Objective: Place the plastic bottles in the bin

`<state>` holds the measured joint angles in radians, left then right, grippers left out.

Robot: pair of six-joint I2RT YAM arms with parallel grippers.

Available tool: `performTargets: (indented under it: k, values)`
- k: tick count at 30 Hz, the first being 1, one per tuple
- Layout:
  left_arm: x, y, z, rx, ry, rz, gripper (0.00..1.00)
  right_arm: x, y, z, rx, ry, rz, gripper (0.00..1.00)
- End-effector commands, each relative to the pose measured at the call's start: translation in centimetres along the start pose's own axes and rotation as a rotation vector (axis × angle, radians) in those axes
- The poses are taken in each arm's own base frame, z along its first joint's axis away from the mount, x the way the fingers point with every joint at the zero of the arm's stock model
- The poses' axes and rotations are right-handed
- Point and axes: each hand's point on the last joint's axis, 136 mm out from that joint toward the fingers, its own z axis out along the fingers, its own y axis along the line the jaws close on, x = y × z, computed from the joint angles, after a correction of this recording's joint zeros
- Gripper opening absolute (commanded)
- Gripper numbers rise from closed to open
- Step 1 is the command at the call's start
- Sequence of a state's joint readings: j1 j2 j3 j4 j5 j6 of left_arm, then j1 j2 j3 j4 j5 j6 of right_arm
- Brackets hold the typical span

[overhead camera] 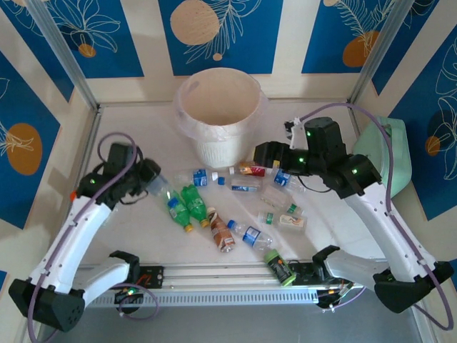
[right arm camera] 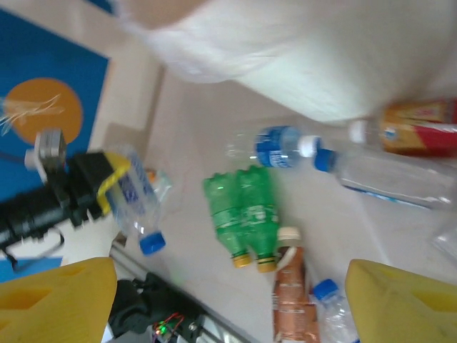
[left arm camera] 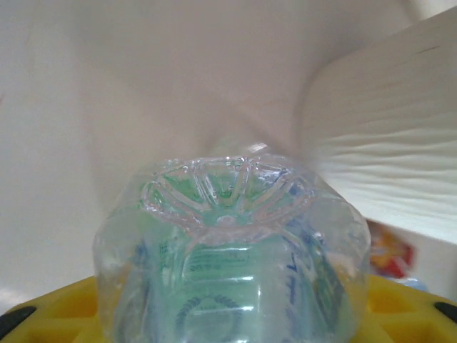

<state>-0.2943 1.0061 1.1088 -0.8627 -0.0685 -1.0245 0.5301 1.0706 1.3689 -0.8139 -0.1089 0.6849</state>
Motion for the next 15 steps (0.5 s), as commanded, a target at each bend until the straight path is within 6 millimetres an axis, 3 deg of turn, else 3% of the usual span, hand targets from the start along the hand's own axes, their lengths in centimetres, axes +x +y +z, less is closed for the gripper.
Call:
performTargets:
  k: [1, 5, 8, 11, 15]
  values:
    - [-3.6, -4.5, -3.3, 0.083, -0.082, 0.121, 0.52, -0.2, 3.8, -0.4, -0.083, -0.001, -0.128, 0.84]
    - [-6.6, -11.7, -7.2, 0.283, -0.130, 0.174, 0.51, -0.6, 5.9, -0.6, -0.116, -0.007, -0.175, 0.85]
    - [-7.0, -16.2, -8.8, 0.438, -0.093, 0.186, 0.49, -1.2, 7.3, -0.9, -0.158, -0.019, -0.188, 0.87]
    - [-6.0, -19.7, -8.8, 0.577, -0.006, 0.169, 0.47, -1.5, 9.1, -1.1, -0.210, -0.019, -0.221, 0.88]
    - [-3.6, -22.9, -8.5, 0.700, 0.090, 0.177, 0.46, -1.9, 10.7, -0.1, -0.232, 0.000, -0.258, 0.89]
